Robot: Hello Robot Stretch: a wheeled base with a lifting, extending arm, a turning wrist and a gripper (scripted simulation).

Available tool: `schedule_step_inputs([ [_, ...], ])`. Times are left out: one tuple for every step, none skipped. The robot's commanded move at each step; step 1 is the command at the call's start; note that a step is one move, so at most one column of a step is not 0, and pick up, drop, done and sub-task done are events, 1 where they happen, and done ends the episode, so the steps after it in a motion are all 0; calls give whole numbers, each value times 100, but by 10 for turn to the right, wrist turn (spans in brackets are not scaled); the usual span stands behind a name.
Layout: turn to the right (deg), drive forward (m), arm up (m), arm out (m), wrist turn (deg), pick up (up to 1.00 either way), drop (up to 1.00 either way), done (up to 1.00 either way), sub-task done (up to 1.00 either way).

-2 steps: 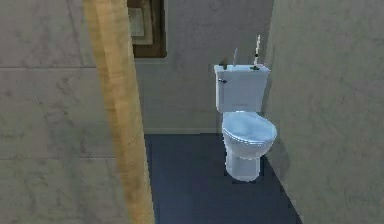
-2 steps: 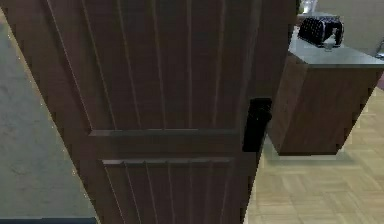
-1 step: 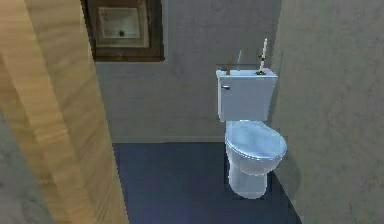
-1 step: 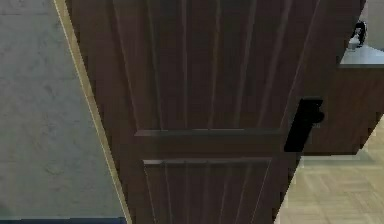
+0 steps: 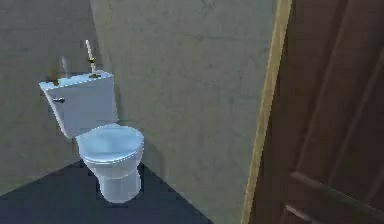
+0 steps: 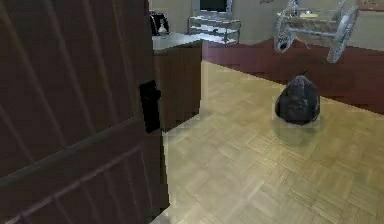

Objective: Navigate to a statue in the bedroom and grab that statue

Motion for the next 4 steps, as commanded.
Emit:
schedule_step_inputs([
  [450,0,0,0,0,0,0,0,0],
  [180,0,0,0,0,0,0,0,0],
  [0,20,0,0,0,0,0,0,0],
  [-450,0,0,0,0,0,0,0,0],
])
